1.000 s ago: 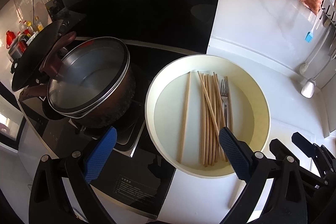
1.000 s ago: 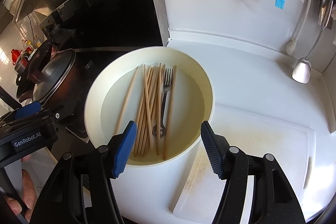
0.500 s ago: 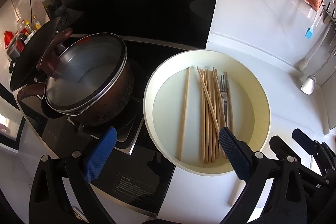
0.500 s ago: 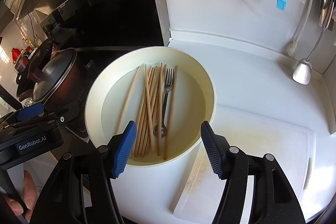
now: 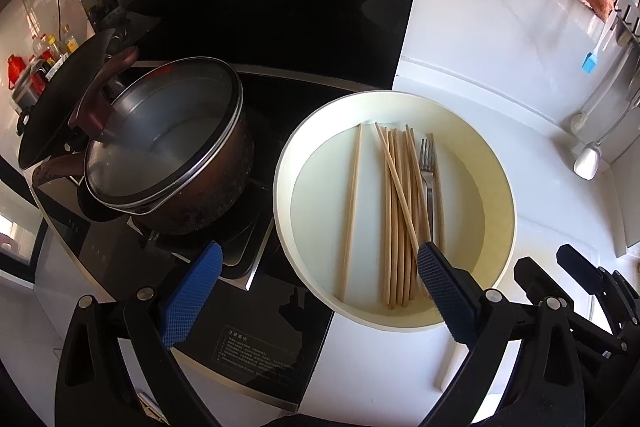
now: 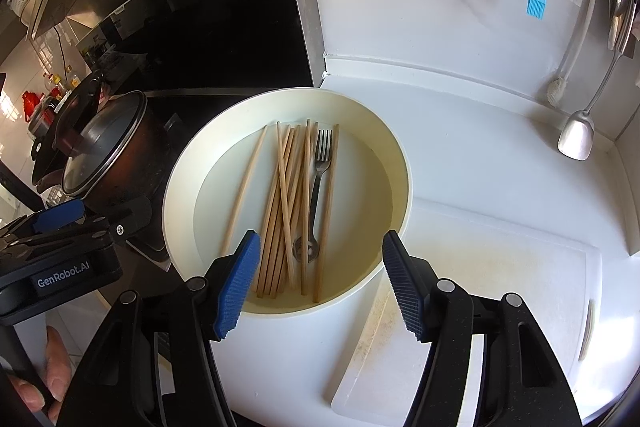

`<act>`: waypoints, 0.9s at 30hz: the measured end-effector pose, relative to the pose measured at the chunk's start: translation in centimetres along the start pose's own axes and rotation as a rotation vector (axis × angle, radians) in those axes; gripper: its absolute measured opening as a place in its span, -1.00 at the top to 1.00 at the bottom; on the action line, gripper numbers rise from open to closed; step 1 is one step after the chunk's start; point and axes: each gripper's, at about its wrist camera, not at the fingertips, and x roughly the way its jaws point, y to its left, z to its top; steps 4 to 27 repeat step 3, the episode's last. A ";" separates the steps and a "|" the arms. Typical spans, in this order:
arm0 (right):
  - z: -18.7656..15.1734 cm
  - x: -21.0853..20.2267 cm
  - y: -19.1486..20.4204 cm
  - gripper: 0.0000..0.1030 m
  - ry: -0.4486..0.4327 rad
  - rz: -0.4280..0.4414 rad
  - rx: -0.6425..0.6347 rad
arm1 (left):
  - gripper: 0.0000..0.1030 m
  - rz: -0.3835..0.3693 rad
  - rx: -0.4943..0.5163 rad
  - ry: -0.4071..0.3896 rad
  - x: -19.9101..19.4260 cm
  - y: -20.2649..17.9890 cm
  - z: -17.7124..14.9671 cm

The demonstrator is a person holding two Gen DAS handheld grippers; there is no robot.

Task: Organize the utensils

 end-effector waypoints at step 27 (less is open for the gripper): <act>0.0 0.0 0.0 -0.18 0.000 0.000 -0.001 | -0.87 0.000 0.001 0.000 0.0 0.0 0.0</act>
